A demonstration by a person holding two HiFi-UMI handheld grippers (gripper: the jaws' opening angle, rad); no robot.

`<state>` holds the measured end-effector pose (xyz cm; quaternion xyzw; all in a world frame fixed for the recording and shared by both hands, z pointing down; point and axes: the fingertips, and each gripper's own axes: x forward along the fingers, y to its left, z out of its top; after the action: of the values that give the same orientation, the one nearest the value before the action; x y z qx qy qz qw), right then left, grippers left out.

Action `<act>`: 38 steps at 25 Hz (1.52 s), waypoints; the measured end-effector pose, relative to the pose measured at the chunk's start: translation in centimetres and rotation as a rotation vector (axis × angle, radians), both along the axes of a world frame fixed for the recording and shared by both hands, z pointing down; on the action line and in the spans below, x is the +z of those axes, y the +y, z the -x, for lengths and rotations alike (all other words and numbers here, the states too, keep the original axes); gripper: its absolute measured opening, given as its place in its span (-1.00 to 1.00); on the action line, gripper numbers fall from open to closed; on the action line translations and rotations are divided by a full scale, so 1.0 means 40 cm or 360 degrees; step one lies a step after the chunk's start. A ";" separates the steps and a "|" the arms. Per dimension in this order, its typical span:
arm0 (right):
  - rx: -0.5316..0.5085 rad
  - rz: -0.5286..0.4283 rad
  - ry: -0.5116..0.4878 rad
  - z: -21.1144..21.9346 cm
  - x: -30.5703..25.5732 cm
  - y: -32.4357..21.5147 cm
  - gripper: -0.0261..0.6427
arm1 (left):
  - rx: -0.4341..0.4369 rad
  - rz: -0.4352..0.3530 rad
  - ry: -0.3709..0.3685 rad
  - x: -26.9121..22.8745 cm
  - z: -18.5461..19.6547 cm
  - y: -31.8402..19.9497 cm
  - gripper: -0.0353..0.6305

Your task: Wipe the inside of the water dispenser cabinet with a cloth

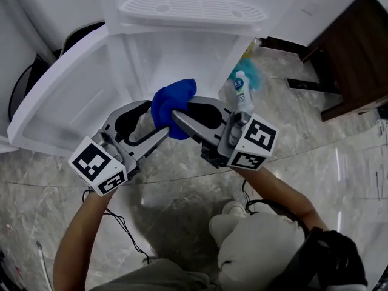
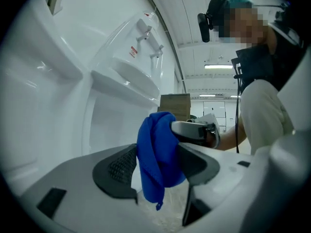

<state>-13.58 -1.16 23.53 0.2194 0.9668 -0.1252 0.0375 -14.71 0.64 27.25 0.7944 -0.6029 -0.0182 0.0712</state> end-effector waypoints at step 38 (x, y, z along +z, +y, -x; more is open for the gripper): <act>0.0512 0.0072 0.0479 -0.343 0.144 -0.375 -0.80 | -0.0223 0.0658 -0.0407 0.294 0.102 -0.431 -0.68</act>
<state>0.15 -16.17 29.27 0.0404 0.9811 -0.1704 -0.0828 -18.79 -16.60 39.03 0.7150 -0.6517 0.2011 0.1539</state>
